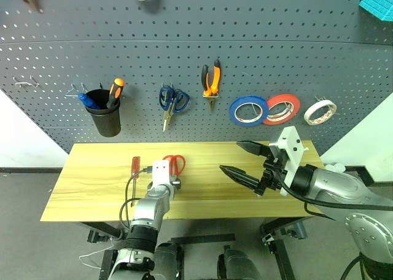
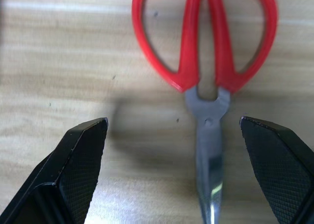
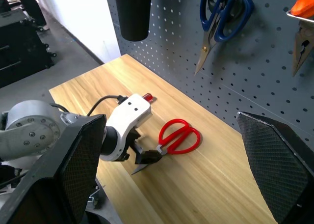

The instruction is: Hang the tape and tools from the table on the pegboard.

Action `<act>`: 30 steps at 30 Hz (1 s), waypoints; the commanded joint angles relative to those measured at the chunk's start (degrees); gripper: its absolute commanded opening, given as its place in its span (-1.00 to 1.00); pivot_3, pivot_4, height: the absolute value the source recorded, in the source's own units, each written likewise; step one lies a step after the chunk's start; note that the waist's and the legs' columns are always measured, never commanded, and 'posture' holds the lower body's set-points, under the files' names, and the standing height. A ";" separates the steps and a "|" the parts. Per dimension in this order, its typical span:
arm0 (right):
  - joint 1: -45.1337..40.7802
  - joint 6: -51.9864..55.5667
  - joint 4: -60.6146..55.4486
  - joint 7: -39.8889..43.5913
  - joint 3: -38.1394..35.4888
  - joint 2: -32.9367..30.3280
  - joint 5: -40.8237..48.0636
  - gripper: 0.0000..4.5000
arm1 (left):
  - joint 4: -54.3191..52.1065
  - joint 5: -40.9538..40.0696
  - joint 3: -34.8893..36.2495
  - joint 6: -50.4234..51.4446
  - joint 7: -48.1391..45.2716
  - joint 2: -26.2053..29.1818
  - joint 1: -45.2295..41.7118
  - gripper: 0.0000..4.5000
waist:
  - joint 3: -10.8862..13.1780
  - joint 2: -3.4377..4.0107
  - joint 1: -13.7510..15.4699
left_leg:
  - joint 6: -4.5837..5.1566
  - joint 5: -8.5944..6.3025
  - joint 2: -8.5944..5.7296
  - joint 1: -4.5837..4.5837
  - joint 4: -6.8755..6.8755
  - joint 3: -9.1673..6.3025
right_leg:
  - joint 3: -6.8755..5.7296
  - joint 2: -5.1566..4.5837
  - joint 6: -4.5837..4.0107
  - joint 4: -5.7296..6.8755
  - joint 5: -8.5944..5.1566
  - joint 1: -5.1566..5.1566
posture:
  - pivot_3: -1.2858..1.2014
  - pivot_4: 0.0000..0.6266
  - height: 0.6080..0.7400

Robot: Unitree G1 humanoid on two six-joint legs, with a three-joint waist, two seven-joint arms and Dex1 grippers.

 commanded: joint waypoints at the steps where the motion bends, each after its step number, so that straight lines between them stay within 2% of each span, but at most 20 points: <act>1: 0.03 -0.19 -2.39 -0.75 -0.14 0.30 1.51 0.99 | 0.94 0.11 -0.98 -1.22 0.68 -4.27 -0.76 1.00 | 0.10 -0.04 0.04 | 0.00 0.00 0.00 0.00 0.00 0.00 | 0.00 0.00 0.00 0.00 0.00 0.00 | 0.01 -0.51 1.00; 16: 1.01 -0.56 -3.13 -2.78 0.13 -0.14 2.60 0.99 | 6.41 0.20 0.05 -2.57 2.29 -6.03 -4.10 1.00 | 0.66 -0.01 -1.05 | 0.01 -0.01 -0.01 -0.04 -0.01 0.00 | -0.05 -0.01 0.04 -0.03 0.01 -0.01 | 0.01 -0.50 1.00; 30: 0.71 -0.56 -3.30 -3.00 0.08 -0.31 3.19 0.99 | 7.73 2.37 1.27 0.02 6.16 -4.34 -4.95 1.00 | 0.80 0.00 -1.39 | 0.01 -0.01 -0.02 -0.02 -0.01 -0.01 | -0.05 0.00 0.07 -0.03 0.03 0.00 | 0.01 -0.48 1.00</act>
